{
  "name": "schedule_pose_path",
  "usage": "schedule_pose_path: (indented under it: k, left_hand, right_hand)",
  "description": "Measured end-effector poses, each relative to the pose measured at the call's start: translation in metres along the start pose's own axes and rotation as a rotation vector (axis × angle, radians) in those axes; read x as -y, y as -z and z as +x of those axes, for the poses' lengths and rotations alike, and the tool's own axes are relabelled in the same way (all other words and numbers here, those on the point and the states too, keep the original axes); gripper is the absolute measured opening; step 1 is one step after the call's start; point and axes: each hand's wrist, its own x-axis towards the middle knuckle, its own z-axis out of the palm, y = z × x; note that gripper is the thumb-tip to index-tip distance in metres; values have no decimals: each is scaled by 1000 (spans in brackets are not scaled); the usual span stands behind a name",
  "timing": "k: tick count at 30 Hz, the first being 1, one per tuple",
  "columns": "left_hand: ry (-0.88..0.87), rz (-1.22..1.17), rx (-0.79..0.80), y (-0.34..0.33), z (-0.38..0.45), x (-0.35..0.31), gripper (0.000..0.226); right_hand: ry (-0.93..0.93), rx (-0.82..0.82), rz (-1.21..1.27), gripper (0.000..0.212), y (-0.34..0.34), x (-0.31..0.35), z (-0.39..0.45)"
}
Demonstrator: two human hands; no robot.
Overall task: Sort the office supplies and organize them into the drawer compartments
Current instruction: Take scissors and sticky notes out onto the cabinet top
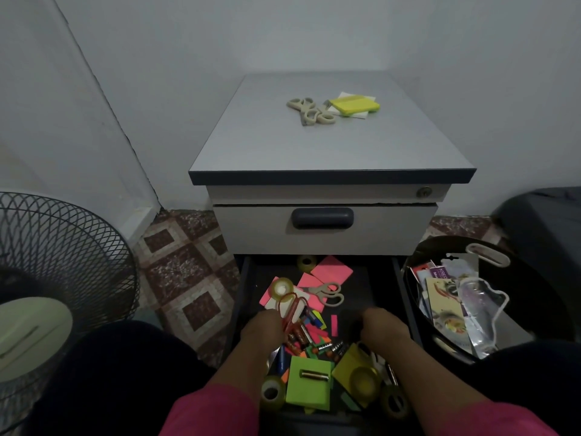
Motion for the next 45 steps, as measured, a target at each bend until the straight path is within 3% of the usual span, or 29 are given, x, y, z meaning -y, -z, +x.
schedule_pose_path:
  k: [3, 7, 9, 13, 16, 23, 29, 35, 40, 43, 45]
  left_hand:
    - [3, 8, 28, 3, 2, -1, 19]
    - [108, -177, -247, 15, 3, -9, 26]
    - [91, -234, -311, 20, 10, -11, 29]
    - [13, -443, -200, 21, 25, -9, 47]
    - [9, -559, -153, 14, 31, -3, 39]
    - [-146, -553, -150, -1, 23, -19, 26]
    - [-201, -557, 19, -11, 21, -30, 32]
    - [-144, -519, -28, -8, 21, -25, 26]
    - [-106, -534, -20, -6, 18, -18, 24]
    - [-116, -523, -28, -5, 16, -17, 24]
    - [-133, -510, -34, -4, 14, -18, 22]
  right_hand:
    - [-7, -13, 7, 33, -1, 1, 1]
    - [-11, -25, 28, 34, 1, 0, 0]
    - [-9, -21, 39, 35, 1, -2, 0]
    - [-23, -26, 50, 33, 2, -3, 1]
    - [-45, -27, 87, 30, 1, -3, 3]
    - [-101, -13, 324, 19, -4, -2, 11]
    - [-104, 7, 346, 17, -4, -3, 13]
    - [-2, 159, 79, 16, -1, -6, 10]
    - [69, 142, -201, 33, -6, -5, 5]
    - [109, 170, -194, 31, -4, -4, 2]
    - [121, 207, -86, 16, -2, -3, -1]
